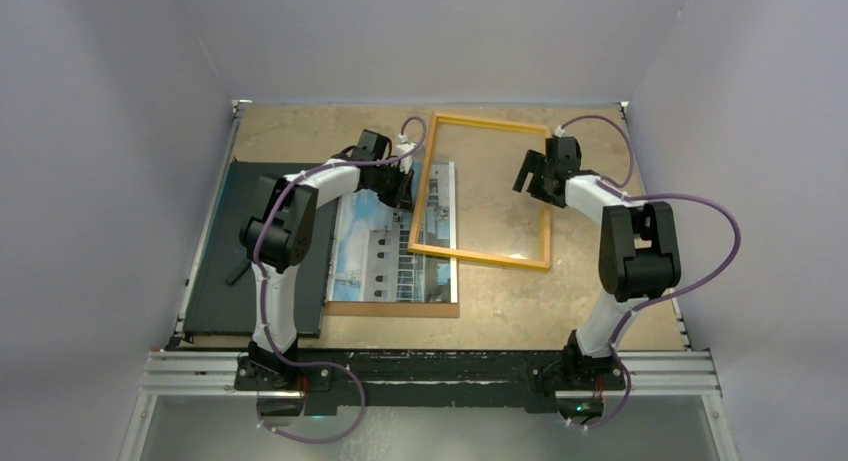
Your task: Put the photo into the frame
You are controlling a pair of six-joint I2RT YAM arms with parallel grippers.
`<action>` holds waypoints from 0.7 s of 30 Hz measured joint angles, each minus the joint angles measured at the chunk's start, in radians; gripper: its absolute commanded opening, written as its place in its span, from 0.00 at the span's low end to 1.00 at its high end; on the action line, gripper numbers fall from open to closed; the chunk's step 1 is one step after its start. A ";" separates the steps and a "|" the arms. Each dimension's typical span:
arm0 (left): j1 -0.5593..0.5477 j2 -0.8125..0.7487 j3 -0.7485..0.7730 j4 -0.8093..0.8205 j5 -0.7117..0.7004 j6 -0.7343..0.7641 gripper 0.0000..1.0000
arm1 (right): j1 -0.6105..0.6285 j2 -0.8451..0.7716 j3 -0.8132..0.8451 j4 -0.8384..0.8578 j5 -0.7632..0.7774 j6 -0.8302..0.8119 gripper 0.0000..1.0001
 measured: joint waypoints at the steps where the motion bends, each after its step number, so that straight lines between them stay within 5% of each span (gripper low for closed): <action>1: 0.000 0.001 0.001 0.000 0.000 0.000 0.00 | 0.003 0.000 0.000 0.001 0.006 0.000 0.84; 21: 0.000 0.005 0.005 0.000 0.000 0.000 0.00 | 0.066 0.011 -0.013 0.020 0.175 -0.008 0.70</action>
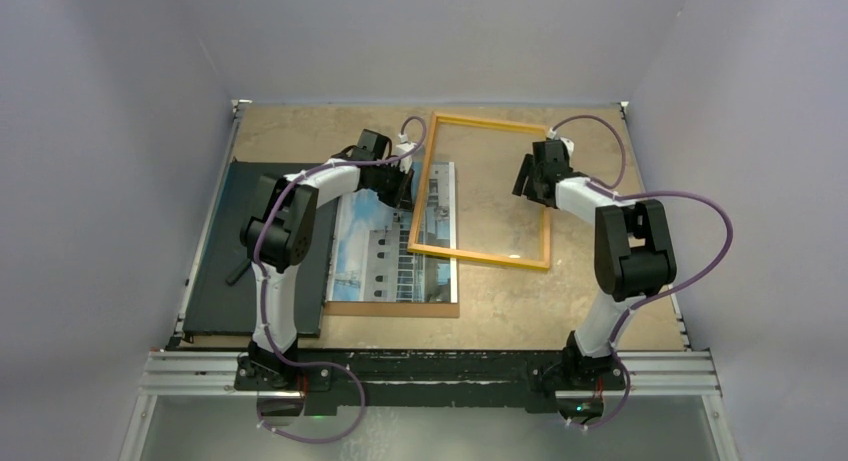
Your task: Put the photo into the frame
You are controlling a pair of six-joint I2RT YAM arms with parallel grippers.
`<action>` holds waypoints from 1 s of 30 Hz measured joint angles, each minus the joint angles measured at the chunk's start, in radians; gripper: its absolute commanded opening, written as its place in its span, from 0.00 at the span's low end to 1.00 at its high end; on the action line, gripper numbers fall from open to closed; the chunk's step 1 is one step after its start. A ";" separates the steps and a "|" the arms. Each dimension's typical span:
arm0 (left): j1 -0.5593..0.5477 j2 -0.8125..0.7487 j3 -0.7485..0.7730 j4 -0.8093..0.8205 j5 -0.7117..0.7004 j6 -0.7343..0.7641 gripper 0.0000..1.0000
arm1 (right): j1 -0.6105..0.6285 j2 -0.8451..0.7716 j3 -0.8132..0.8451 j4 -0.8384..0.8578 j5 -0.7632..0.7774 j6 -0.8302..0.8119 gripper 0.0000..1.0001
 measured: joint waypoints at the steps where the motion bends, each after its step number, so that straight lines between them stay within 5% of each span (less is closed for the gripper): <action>1: 0.000 0.000 0.000 0.000 0.000 0.000 0.00 | 0.001 0.000 0.000 0.000 0.001 0.000 0.70; 15: 0.003 0.000 0.002 -0.008 -0.006 0.002 0.00 | 0.022 -0.015 -0.009 -0.029 0.034 -0.029 0.58; 25: 0.008 0.000 0.003 -0.006 -0.007 0.017 0.00 | 0.028 -0.048 -0.008 -0.046 0.031 -0.026 0.26; 30: -0.002 0.000 0.003 -0.004 -0.002 0.017 0.00 | 0.069 -0.050 -0.008 -0.042 -0.019 -0.013 0.25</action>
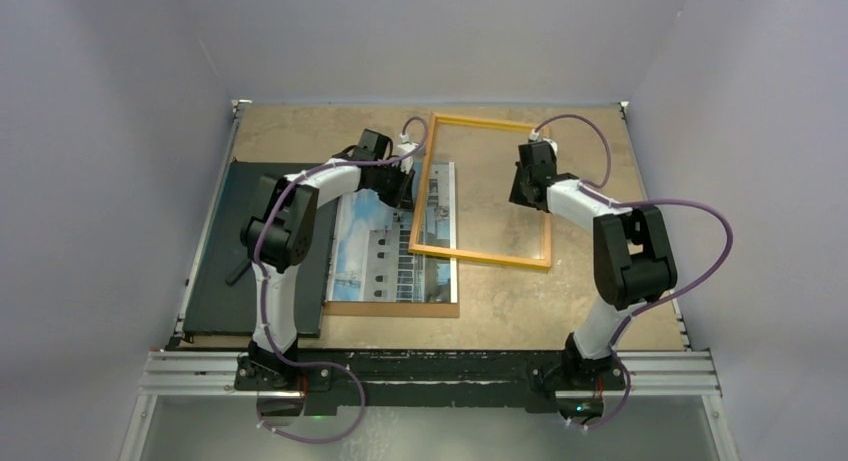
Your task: Put the photo into the frame
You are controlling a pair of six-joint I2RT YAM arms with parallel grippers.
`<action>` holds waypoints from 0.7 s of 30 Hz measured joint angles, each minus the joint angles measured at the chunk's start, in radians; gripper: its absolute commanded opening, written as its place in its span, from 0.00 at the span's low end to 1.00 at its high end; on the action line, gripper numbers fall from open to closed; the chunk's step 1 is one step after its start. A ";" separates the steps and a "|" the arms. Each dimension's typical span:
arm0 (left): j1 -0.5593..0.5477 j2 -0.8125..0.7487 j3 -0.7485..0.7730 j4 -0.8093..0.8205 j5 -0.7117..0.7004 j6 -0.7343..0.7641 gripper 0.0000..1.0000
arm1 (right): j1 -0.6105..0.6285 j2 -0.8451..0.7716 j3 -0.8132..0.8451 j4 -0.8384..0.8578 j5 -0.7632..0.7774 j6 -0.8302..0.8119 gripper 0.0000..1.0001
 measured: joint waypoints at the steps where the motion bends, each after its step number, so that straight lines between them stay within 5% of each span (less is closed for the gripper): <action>1: 0.000 0.000 0.000 0.000 0.000 0.000 0.00 | 0.003 0.000 0.000 0.000 -0.002 0.003 0.26; 5: -0.001 0.000 0.000 0.000 0.002 0.000 0.00 | 0.000 0.000 0.000 -0.009 -0.006 0.017 0.28; 13: -0.001 0.000 0.000 0.000 0.002 0.000 0.00 | -0.018 -0.005 0.000 -0.038 0.001 0.024 0.63; 21: -0.001 0.000 0.000 0.000 0.003 0.000 0.00 | -0.146 -0.048 -0.009 -0.027 -0.063 0.024 0.65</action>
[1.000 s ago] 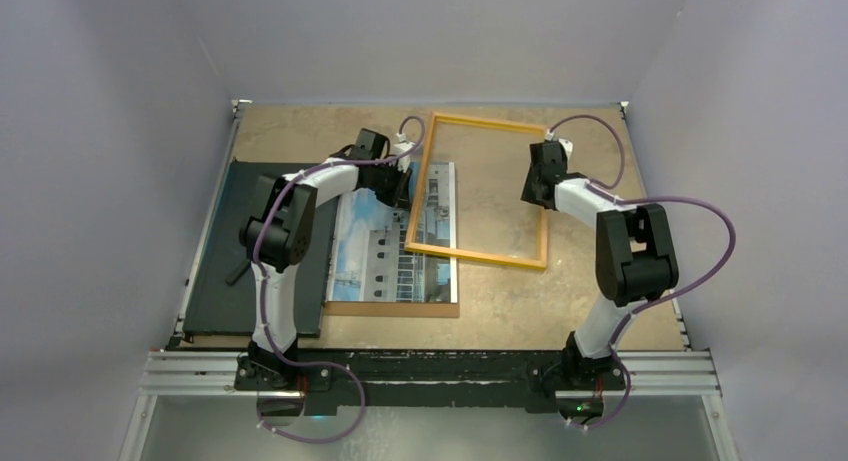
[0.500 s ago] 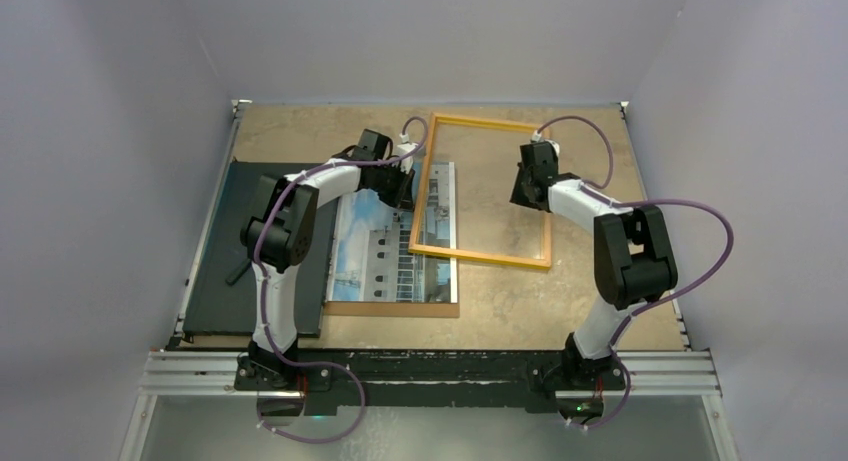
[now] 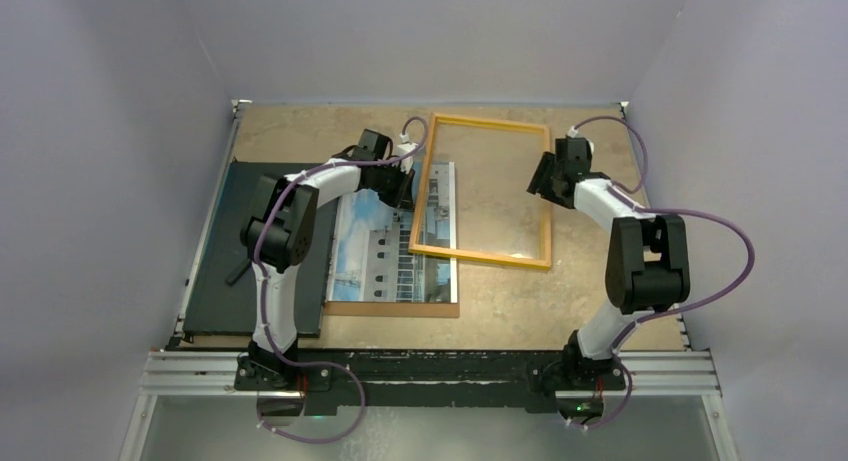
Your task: Put the photo into the frame
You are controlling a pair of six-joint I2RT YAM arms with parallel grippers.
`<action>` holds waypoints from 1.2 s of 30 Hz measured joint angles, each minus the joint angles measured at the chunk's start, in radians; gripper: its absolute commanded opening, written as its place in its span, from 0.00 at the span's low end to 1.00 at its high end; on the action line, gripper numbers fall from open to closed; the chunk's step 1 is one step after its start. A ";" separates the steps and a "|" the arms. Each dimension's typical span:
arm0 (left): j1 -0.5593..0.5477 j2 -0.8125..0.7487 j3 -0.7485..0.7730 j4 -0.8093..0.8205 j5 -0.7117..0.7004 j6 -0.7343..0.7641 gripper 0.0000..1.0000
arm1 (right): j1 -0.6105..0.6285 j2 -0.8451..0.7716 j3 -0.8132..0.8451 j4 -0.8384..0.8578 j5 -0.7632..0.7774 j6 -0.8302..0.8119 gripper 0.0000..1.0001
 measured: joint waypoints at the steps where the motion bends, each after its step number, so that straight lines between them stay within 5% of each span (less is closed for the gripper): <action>1: 0.000 0.000 0.000 0.000 0.000 0.000 0.00 | -0.011 -0.002 -0.002 0.002 -0.007 0.000 0.65; 36: -0.001 0.011 0.014 -0.004 -0.005 0.002 0.00 | -0.051 0.018 -0.085 0.144 -0.211 0.011 0.65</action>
